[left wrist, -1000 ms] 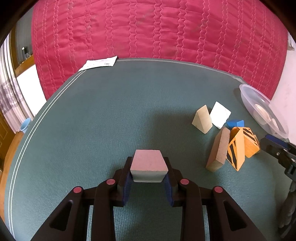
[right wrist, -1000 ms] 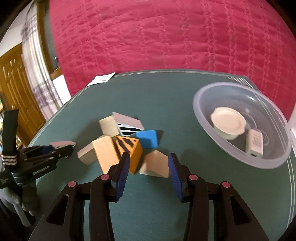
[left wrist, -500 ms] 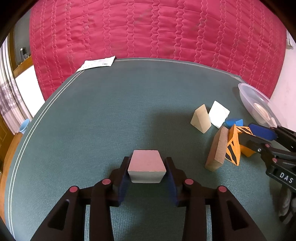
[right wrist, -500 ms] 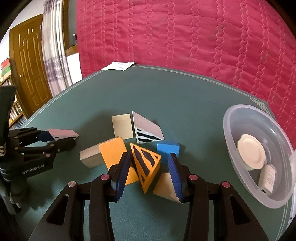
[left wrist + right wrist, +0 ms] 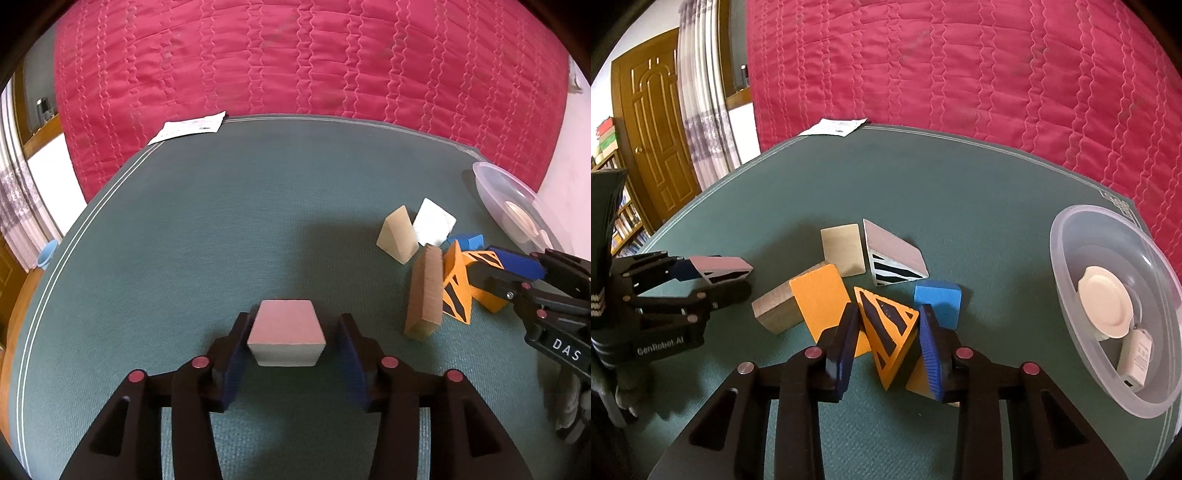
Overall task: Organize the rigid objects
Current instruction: 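Grasp the orange black-striped triangle with the right tool while the left holds the pink block, then carry the orange triangle into the clear bowl and open the right tool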
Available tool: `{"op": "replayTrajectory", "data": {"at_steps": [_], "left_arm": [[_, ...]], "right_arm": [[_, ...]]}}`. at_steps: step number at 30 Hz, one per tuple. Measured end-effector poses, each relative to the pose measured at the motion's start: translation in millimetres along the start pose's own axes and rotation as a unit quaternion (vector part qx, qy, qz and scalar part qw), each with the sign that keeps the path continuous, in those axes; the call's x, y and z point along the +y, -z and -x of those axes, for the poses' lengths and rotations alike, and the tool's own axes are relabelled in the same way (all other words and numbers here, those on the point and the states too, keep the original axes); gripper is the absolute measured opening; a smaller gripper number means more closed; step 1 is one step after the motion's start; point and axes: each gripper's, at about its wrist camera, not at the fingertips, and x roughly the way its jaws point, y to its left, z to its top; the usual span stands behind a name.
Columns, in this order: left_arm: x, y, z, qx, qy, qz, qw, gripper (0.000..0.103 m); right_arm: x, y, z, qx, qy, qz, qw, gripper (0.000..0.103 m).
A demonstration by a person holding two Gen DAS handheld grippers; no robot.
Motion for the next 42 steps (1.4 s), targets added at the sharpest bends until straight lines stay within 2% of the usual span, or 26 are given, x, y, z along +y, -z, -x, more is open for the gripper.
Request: {"op": "replayTrajectory", "data": {"at_steps": [6, 8, 10, 14, 26, 35, 42], "left_arm": [[0, 0, -1, 0.000, 0.001, -0.002, 1.0000, 0.053], [0, 0, 0, -0.001, -0.001, 0.000, 1.0000, 0.049], [3, 0, 0, -0.004, 0.000, 0.007, 1.0000, 0.039], [7, 0, 2, -0.007, 0.004, 0.019, 0.9998, 0.032], [9, 1, 5, -0.015, 0.012, 0.029, 0.9994, 0.031], [9, 0, 11, -0.033, 0.004, 0.033, 0.9989, 0.031], [8, -4, 17, -0.045, 0.000, 0.030, 0.9985, 0.031]], "right_arm": [[-5, -2, -7, 0.011, -0.021, -0.012, 1.000, 0.035], [-10, -2, -11, 0.022, -0.027, -0.025, 0.999, 0.036], [-12, -2, -12, 0.023, -0.034, -0.031, 0.999, 0.036], [-12, -1, -13, 0.022, -0.038, -0.032, 0.998, 0.034], [-18, -1, 25, -0.043, -0.032, -0.062, 0.997, 0.033], [-47, -3, 57, -0.085, -0.009, -0.105, 0.991, 0.033], [-102, 2, 79, -0.112, 0.047, -0.180, 0.976, 0.033]]}}
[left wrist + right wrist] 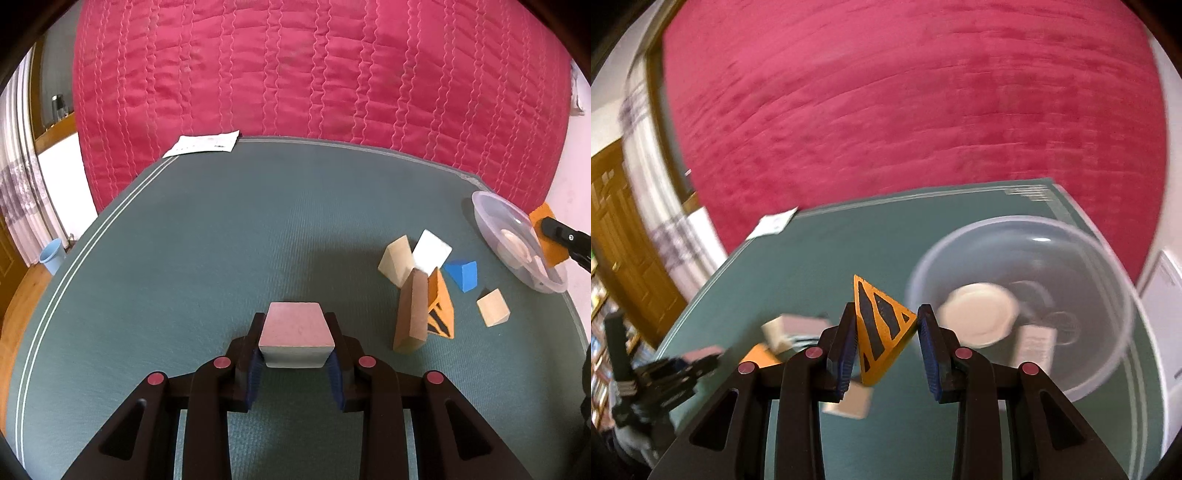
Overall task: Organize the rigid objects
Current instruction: 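Carry the orange triangle into the clear bowl and open the right tool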
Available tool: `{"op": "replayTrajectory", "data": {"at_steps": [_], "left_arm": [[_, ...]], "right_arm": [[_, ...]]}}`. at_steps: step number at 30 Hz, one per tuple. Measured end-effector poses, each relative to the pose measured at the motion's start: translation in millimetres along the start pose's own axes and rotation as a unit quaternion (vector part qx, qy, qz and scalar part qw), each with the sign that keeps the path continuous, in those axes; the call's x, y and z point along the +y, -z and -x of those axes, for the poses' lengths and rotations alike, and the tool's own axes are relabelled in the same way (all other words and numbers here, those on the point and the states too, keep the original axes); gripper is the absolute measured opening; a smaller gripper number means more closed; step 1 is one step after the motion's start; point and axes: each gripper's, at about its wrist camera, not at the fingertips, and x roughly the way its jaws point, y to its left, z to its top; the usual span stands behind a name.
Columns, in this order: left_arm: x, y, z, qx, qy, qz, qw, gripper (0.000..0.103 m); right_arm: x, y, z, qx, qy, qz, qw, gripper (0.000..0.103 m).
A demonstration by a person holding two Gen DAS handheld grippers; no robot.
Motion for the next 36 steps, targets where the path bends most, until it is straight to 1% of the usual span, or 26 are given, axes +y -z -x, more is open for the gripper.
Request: {"op": "replayTrajectory", "data": {"at_steps": [5, 9, 15, 20, 22, 23, 25, 32, 36], "left_arm": [[-5, -5, 9, -0.012, 0.004, -0.001, 0.9999, 0.031], [-12, -7, 14, -0.011, 0.018, -0.003, 0.9998, 0.031], [-29, -13, 24, -0.019, 0.034, -0.020, 0.9990, 0.031], [-47, -22, 32, -0.026, 0.049, -0.035, 0.9978, 0.031], [-55, -25, 34, -0.030, 0.055, -0.043, 0.9971, 0.031], [-61, -27, 36, -0.032, 0.059, -0.048, 0.9965, 0.031], [-71, -31, 37, -0.034, 0.068, -0.057, 0.9955, 0.031], [-116, -43, 37, -0.043, 0.106, -0.098, 0.9886, 0.031], [-142, -49, 30, -0.040, 0.133, -0.114, 0.9838, 0.031]], "right_arm": [[-34, -9, 7, -0.015, 0.041, -0.044, 0.998, 0.033], [-53, -13, 7, -0.019, 0.072, -0.069, 0.995, 0.033], [-82, -14, 0, -0.014, 0.103, -0.112, 0.988, 0.033], [-103, -13, -1, -0.017, 0.136, -0.141, 0.981, 0.034], [-110, -12, 0, -0.020, 0.141, -0.155, 0.978, 0.034], [-116, -11, 0, -0.020, 0.142, -0.166, 0.976, 0.040], [-120, -10, 1, -0.023, 0.142, -0.175, 0.974, 0.045], [-129, -11, 9, -0.047, 0.158, -0.196, 0.967, 0.045], [-134, -10, 11, -0.050, 0.166, -0.209, 0.962, 0.045]]}}
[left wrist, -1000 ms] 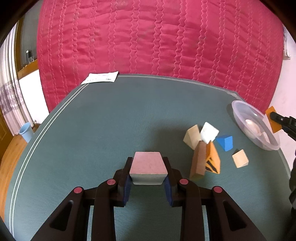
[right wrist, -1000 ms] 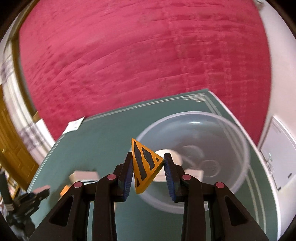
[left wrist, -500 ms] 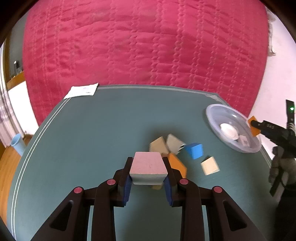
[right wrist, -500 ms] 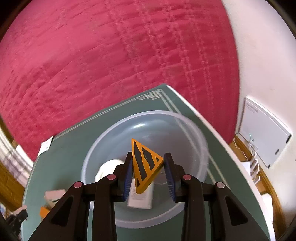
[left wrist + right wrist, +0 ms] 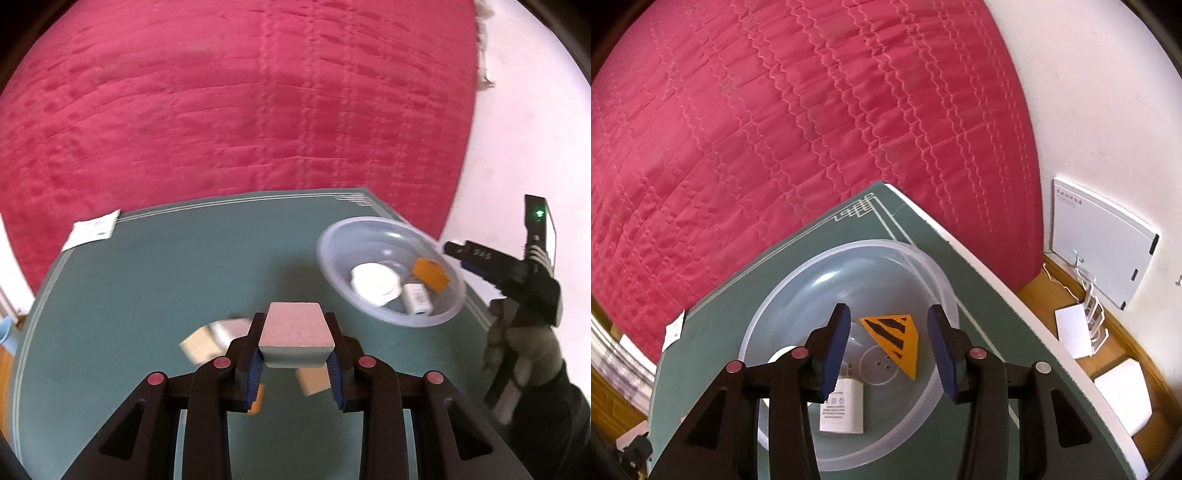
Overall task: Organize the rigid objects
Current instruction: 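Carry the orange triangle into the clear bowl and open the right tool, then carry the pink block over the clear bowl and open the left tool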
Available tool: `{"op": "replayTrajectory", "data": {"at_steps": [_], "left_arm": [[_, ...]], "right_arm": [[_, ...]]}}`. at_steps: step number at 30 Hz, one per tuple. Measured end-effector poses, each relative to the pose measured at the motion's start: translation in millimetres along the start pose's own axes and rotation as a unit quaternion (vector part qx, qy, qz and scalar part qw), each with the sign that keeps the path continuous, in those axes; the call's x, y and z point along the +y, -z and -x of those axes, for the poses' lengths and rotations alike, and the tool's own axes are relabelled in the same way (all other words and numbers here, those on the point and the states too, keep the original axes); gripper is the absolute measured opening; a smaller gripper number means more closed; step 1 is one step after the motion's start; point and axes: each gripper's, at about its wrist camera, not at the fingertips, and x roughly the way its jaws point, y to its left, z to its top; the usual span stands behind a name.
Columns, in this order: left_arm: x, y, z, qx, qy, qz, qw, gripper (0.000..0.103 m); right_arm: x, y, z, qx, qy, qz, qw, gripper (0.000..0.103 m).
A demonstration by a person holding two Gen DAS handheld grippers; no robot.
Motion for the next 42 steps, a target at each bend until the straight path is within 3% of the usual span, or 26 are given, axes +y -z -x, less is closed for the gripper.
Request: {"op": "replayTrajectory", "data": {"at_steps": [7, 25, 26, 28, 30, 36, 42], "left_arm": [[-39, -19, -38, 0.012, 0.045, -0.025, 0.9986, 0.031], [-94, -37, -97, 0.031, 0.089, -0.061, 0.9937, 0.033], [-94, -37, -98, 0.029, 0.089, -0.061, 0.9938, 0.037], [-92, -37, -97, 0.027, 0.083, -0.057, 0.9945, 0.061], [-85, -37, -95, 0.017, 0.072, -0.050, 0.9960, 0.069], [-56, -35, -86, 0.016, 0.039, -0.020, 0.9989, 0.072], [-29, -32, -65, -0.005, -0.002, -0.005, 1.0000, 0.084]], "right_arm": [[-6, -2, 2, -0.011, 0.014, -0.015, 1.000, 0.045], [-9, -4, 7, -0.021, 0.014, -0.025, 0.999, 0.045], [-8, -5, 7, -0.022, 0.014, -0.024, 0.999, 0.045], [-8, -5, 7, -0.023, 0.013, -0.024, 0.999, 0.045], [-7, -4, 8, -0.023, 0.012, -0.022, 0.999, 0.045], [-1, -1, 11, -0.026, 0.009, -0.011, 1.000, 0.045], [10, 3, 14, -0.028, 0.000, 0.013, 1.000, 0.045]]}}
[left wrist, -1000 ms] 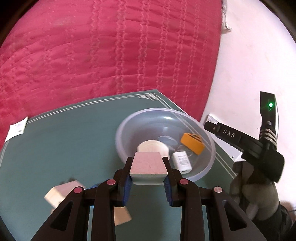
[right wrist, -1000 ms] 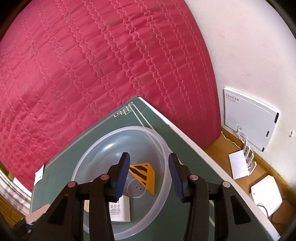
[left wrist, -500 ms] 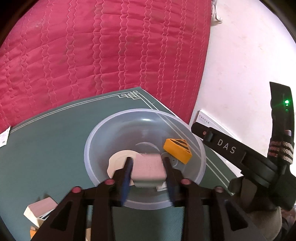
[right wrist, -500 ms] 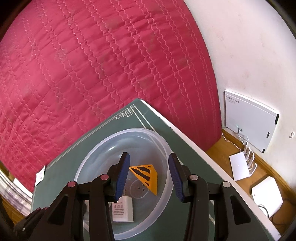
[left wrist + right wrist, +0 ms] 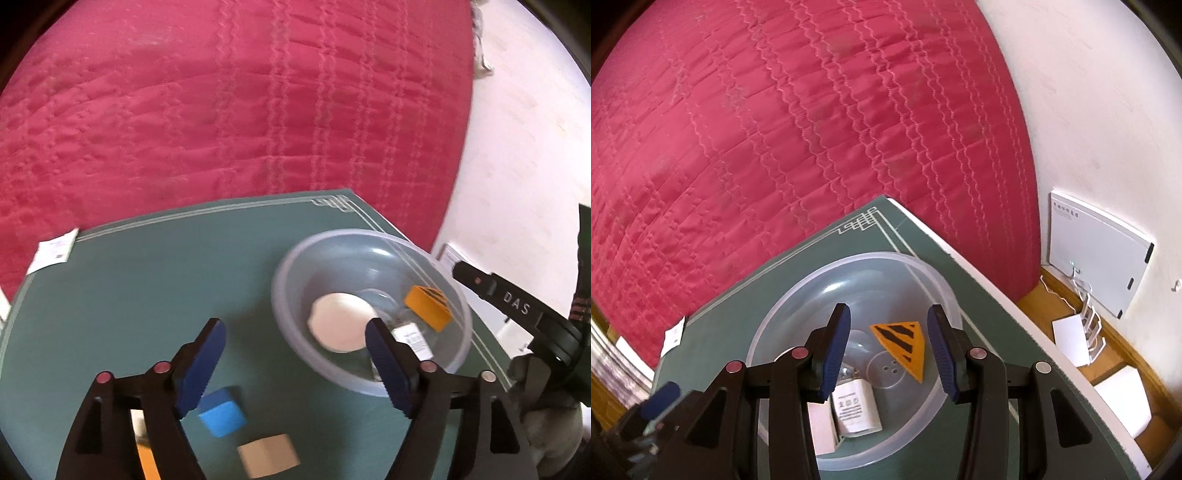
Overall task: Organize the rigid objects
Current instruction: 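Carry the pink block over the clear bowl and open the left tool, then move the left tool back to the blocks and grasp the long brown bar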
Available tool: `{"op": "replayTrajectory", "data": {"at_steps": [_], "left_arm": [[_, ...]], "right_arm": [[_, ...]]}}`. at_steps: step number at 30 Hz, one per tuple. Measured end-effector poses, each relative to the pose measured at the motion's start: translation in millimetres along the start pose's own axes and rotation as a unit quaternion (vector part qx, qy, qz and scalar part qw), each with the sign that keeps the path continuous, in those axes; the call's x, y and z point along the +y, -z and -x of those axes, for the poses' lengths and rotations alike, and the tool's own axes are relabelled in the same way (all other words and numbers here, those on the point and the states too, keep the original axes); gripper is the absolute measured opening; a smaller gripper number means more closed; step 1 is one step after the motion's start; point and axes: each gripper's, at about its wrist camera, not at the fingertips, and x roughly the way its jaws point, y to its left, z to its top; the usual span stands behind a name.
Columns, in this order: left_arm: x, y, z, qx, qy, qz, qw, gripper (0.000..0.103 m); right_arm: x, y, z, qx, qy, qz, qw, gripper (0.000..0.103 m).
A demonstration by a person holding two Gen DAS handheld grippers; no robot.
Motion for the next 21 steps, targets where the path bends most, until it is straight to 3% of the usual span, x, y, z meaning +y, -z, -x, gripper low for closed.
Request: {"op": "replayTrajectory", "data": {"at_steps": [11, 21], "left_arm": [[40, 11, 28, -0.011, -0.051, 0.017, 0.9985, 0.097], [80, 27, 51, -0.014, -0.100, 0.055, 0.9933, 0.100]], "right_arm": [[19, 8, 5, 0.004, -0.023, 0.033, 0.999, 0.045], [59, 24, 18, 0.024, -0.108, 0.107, 0.988, 0.048]]}}
